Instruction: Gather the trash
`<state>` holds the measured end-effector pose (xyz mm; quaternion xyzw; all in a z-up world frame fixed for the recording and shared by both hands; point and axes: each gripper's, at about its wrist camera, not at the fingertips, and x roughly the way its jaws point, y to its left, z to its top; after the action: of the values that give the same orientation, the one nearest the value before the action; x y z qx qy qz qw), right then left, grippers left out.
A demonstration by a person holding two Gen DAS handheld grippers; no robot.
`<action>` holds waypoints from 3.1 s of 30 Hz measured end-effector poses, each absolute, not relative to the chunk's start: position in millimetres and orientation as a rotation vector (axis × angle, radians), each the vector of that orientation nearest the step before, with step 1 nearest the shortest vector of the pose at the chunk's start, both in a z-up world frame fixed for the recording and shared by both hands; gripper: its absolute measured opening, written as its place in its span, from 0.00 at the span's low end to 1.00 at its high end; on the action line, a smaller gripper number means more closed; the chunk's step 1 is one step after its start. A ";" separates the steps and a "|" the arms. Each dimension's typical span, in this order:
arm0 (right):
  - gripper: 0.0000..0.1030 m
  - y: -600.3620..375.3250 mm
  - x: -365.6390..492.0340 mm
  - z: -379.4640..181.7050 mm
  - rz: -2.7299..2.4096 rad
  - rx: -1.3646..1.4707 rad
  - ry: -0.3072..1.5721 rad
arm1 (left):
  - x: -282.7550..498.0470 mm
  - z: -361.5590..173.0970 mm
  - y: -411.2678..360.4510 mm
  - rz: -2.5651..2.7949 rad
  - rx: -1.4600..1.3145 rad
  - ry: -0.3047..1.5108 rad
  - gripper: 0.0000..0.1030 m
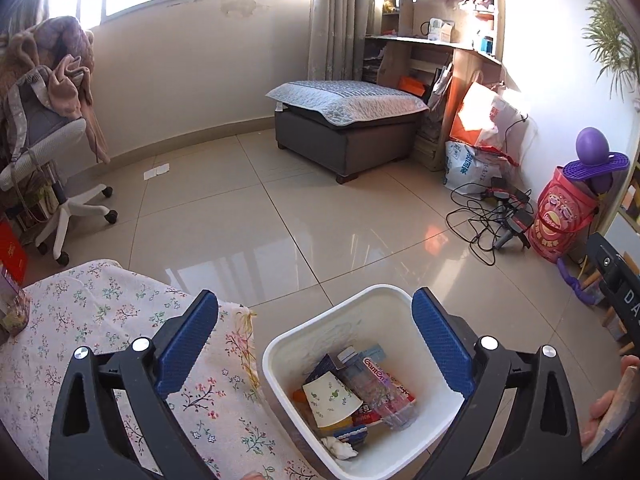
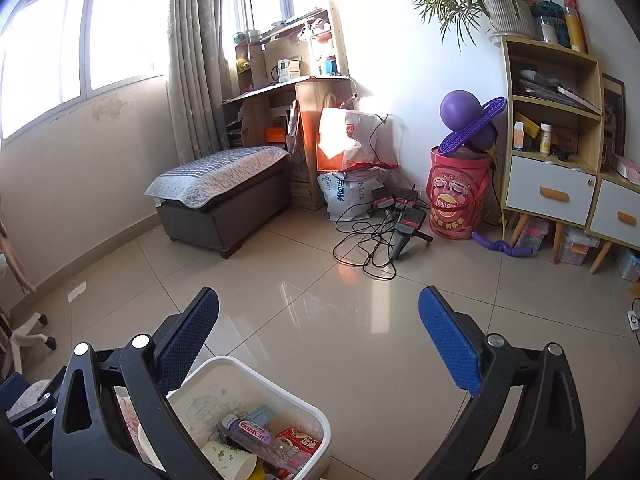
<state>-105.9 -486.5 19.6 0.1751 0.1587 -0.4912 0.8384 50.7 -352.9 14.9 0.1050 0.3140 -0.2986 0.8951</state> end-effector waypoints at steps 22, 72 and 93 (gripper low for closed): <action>0.93 -336.2 -72.0 13.6 -0.665 0.283 0.393 | 32.4 36.6 -187.1 -0.223 0.171 0.550 0.94; 0.93 -270.2 -48.9 -3.2 -0.525 0.164 0.480 | 24.7 6.5 -93.2 -0.147 0.084 0.696 0.93; 0.93 -277.0 -40.9 -10.2 -0.527 0.197 0.528 | 24.3 0.4 -94.9 -0.171 0.094 0.684 0.78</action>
<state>-40.9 -277.0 -10.2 0.0960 0.2576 -0.2572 0.9264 24.3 -94.9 0.4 0.0460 0.3349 -0.0836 0.9374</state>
